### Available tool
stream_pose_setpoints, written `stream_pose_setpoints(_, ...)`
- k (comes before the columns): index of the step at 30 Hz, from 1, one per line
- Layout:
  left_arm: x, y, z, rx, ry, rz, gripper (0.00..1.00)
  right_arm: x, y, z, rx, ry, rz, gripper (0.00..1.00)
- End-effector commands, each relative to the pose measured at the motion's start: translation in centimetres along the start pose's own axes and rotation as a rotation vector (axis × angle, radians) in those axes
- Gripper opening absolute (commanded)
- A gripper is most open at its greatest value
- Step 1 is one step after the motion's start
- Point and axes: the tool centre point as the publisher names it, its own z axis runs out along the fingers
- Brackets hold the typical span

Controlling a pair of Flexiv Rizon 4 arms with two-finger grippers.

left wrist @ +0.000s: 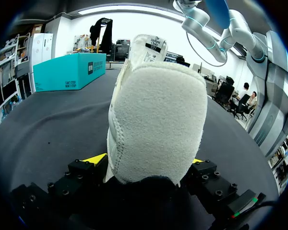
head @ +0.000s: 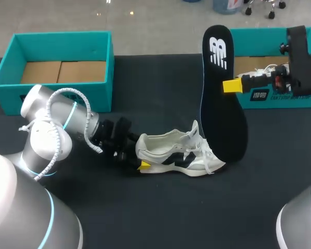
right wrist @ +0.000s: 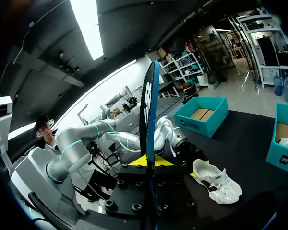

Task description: Take the shoe out of the shoebox, open the shoe tongue, remove and reinsert the insole, then place the shoe into the shoebox

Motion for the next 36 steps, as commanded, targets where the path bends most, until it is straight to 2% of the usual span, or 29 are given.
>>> stream_pose_setpoints(1,-0.1,0.2,0.1,-0.001,0.0,0.0,0.0,-0.1,0.0,0.2,0.001,-0.001,0.001,0.0)
stream_pose_setpoints(12,-0.1,0.2,0.1,-0.001,0.0,0.0,0.0,-0.1,0.0,0.2,0.001,-0.001,0.001,0.0)
stream_pose_setpoints(13,0.0,0.0,-0.1,-0.012,-0.002,0.009,0.04,-0.1,0.0,0.2,0.001,-0.001,0.001,0.0)
stream_pose_setpoints(15,0.1,-0.4,-0.4,-0.033,-0.002,0.013,0.35,-0.1,0.0,0.2,0.001,-0.001,0.001,0.0)
stream_pose_setpoints(16,0.2,-0.5,-0.5,-0.053,0.005,0.011,0.58,-0.1,0.0,0.2,0.001,-0.001,0.001,0.0)
stream_pose_setpoints(17,0.2,-0.5,-0.6,-0.081,0.01,0.0,0.99,-0.1,0.0,0.2,0.001,-0.001,0.001,0.0)
stream_pose_setpoints(19,0.3,-0.6,-0.7,-0.141,-0.006,-0.007,1.0,-0.1,0.0,0.2,0.001,-0.001,0.001,0.0)
stream_pose_setpoints(29,0.2,-0.7,-1.4,-0.261,0.005,-0.043,1.0,-0.1,0.0,0.2,0.001,-0.001,0.001,0.0)
stream_pose_setpoints(33,0.2,-0.5,-1.6,-0.331,0.003,-0.047,1.0,-0.1,0.0,0.2,0.001,-0.001,0.001,0.0)
stream_pose_setpoints(36,0.1,-0.3,-1.7,-0.311,0.0,-0.054,1.0,-0.1,0.0,0.2,0.001,-0.001,0.001,0.0)
